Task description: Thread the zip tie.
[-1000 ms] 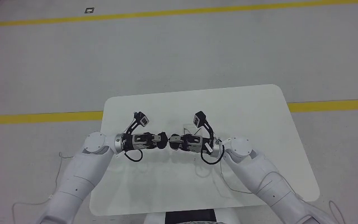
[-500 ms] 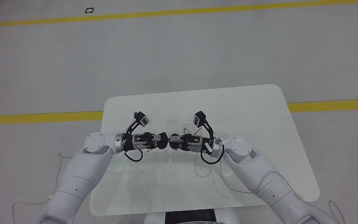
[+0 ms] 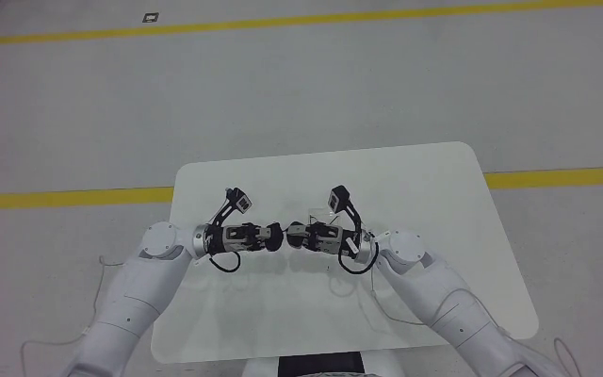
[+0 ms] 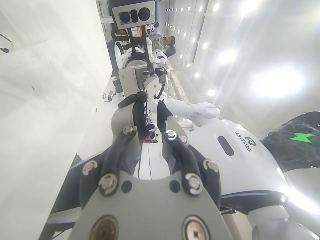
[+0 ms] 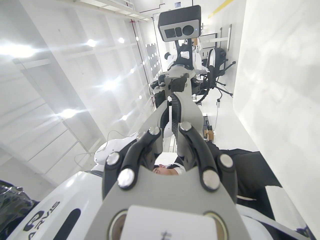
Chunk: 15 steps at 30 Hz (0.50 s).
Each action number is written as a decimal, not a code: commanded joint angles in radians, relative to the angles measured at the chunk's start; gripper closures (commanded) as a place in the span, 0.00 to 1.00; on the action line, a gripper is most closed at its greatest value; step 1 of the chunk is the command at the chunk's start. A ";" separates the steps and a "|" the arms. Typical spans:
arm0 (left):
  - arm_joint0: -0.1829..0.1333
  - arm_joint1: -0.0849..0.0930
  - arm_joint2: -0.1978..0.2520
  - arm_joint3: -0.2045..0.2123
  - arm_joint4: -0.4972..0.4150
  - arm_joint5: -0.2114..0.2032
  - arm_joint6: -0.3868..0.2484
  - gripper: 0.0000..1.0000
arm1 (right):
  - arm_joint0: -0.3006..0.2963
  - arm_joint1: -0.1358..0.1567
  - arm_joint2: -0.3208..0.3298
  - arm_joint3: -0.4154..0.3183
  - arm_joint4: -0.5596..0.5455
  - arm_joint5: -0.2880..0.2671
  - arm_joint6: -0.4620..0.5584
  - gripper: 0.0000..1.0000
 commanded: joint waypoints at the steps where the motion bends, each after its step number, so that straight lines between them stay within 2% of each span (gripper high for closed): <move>1: 0.001 0.000 -0.001 0.000 0.001 0.000 0.000 0.90 | -0.001 0.000 0.001 -0.002 -0.002 0.001 -0.002 1.00; 15: -0.005 -0.002 0.003 0.010 0.007 0.000 0.007 0.95 | -0.003 0.000 0.002 -0.008 -0.009 -0.001 0.009 1.00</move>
